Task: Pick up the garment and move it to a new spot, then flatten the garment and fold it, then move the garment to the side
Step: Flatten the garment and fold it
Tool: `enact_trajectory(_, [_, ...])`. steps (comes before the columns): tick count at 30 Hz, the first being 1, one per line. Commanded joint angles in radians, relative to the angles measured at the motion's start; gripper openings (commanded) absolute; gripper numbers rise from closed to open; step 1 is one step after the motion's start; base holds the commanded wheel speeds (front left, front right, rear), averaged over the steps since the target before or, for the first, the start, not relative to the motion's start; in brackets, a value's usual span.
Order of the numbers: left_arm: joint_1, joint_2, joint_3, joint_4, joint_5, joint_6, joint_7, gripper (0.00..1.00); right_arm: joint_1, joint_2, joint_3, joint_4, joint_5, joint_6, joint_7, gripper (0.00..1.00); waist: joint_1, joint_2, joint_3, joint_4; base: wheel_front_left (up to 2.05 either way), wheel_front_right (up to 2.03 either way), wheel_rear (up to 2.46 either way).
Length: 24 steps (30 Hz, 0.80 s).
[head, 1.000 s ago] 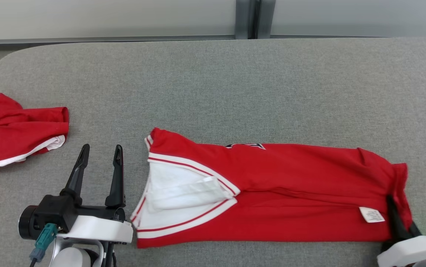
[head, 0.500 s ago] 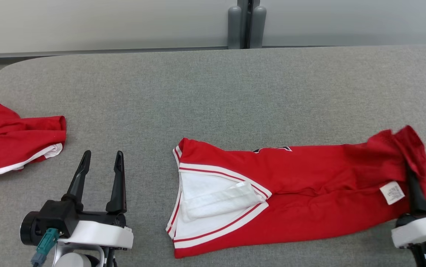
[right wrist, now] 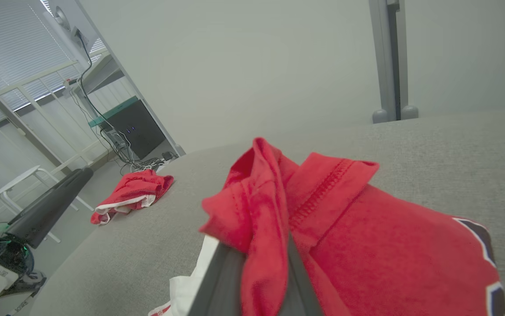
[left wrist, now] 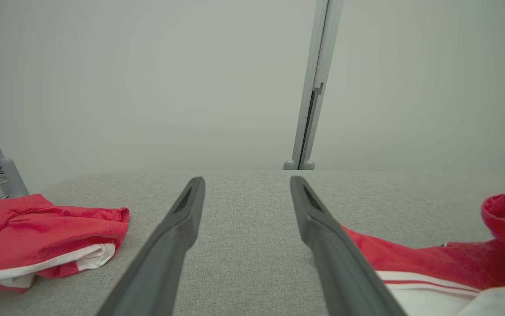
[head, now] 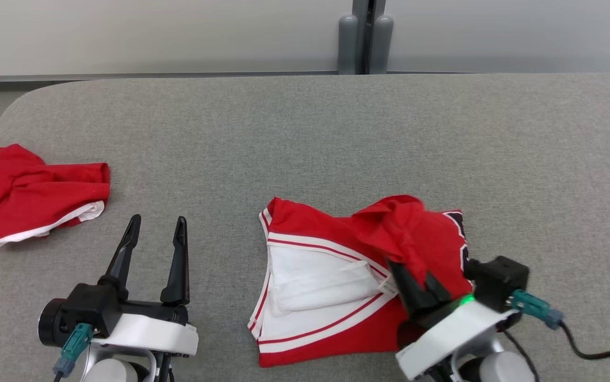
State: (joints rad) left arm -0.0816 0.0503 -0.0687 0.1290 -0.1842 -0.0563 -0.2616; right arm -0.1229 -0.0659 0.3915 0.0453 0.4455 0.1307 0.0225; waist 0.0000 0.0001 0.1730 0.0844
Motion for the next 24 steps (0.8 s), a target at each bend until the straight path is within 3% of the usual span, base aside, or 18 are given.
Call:
enact_trajectory(1, [-0.014,0.003,-0.001,0.001,-0.003,0.0,-0.005,1.0,-0.028,0.005,0.043,0.035,0.022,0.0,-0.012,0.0,0.0,-0.0001,0.006,0.018,0.0,0.0,0.0])
enact_trajectory(7, [-0.03,0.002,-0.016,0.004,-0.016,0.002,-0.005,1.0,-0.115,0.013,0.203,0.179,0.105,0.0,-0.079,0.0,0.0,-0.0001,0.027,0.055,0.0,0.0,0.0])
enact_trajectory(12, [-0.037,0.002,-0.024,0.005,-0.025,0.007,-0.005,1.0,-0.166,0.013,0.264,0.275,0.134,0.0,-0.119,0.0,0.0,-0.0001,0.041,0.067,0.0,0.0,0.0])
enact_trajectory(13, [-0.039,0.002,-0.025,0.005,-0.026,0.01,-0.005,1.0,-0.175,0.014,0.277,0.293,0.146,0.0,-0.129,0.27,0.0,-0.0001,0.043,0.069,0.0,0.0,0.0])
enact_trajectory(15, [-0.043,0.002,-0.027,0.005,-0.03,0.012,-0.005,1.0,-0.198,0.013,0.299,0.323,0.157,0.0,-0.148,1.0,0.0,-0.0001,0.047,0.07,0.0,0.0,0.0])
enact_trajectory(24, [-0.043,0.002,-0.017,-0.001,-0.033,0.021,-0.005,1.0,-0.275,0.013,0.337,0.267,0.161,0.0,-0.265,1.0,0.0,-0.0001,0.052,0.051,0.0,0.0,0.0])
